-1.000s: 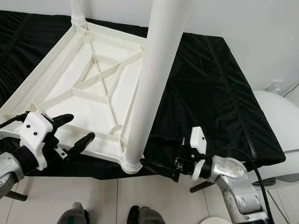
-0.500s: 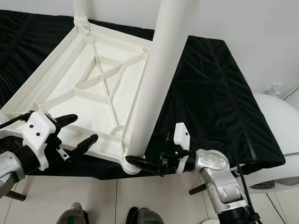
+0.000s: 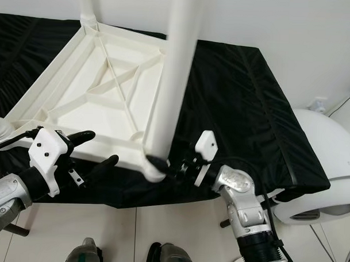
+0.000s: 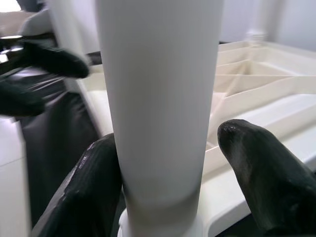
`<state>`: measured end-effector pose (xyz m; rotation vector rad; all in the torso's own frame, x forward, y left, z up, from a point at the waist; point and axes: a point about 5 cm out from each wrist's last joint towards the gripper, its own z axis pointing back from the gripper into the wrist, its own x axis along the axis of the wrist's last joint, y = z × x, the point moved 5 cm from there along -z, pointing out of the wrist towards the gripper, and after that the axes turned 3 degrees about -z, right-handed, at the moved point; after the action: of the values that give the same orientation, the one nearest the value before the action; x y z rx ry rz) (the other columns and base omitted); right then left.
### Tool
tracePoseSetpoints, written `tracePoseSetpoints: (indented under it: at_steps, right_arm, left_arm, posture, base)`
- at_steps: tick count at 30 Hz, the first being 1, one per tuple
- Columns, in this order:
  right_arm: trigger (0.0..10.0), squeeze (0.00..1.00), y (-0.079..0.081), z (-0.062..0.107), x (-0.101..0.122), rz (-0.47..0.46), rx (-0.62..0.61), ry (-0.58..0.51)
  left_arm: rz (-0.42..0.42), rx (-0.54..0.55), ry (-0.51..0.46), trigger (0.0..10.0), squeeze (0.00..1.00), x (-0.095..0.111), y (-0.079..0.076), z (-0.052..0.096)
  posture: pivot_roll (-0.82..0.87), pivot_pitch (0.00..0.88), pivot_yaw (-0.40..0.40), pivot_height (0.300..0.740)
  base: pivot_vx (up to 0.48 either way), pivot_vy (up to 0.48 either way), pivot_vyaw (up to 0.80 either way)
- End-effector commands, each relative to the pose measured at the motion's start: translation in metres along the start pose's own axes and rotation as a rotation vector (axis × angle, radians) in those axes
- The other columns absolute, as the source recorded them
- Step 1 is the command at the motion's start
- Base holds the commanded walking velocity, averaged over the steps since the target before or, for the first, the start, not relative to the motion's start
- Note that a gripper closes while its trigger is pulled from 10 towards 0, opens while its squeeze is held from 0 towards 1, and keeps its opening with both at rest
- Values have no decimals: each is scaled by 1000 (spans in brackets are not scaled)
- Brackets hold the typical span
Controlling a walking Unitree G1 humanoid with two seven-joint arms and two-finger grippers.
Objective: Building children table
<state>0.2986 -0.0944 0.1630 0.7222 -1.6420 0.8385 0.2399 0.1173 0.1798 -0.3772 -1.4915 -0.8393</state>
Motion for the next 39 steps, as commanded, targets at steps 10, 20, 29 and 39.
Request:
tracePoseSetpoints:
  at_steps: [10,20,29,39]
  right_arm:
    - [10000,0,-56,41,2,78,-254,38]
    - [10000,0,-84,55,3,100,-427,27]
    - [10000,0,-63,39,9,66,-376,-52]
    - [10000,0,-62,30,1,49,-415,-67]
  left_arm:
    - [10,-76,-31,10000,0,6,-12,-6]
    - [-6,-80,-38,10000,0,8,-12,-12]
    - [-37,-25,-64,10000,0,13,-3,-29]
    - [-74,-48,-98,10000,0,21,1,-39]
  posture:
    - [83,110,-106,740]
    - [78,109,-100,740]
    - [81,101,-112,740]
    - [63,87,-100,740]
  base:
    - [0,0,0]
    - [0,0,0]
    - [0,0,0]
    - [0,0,0]
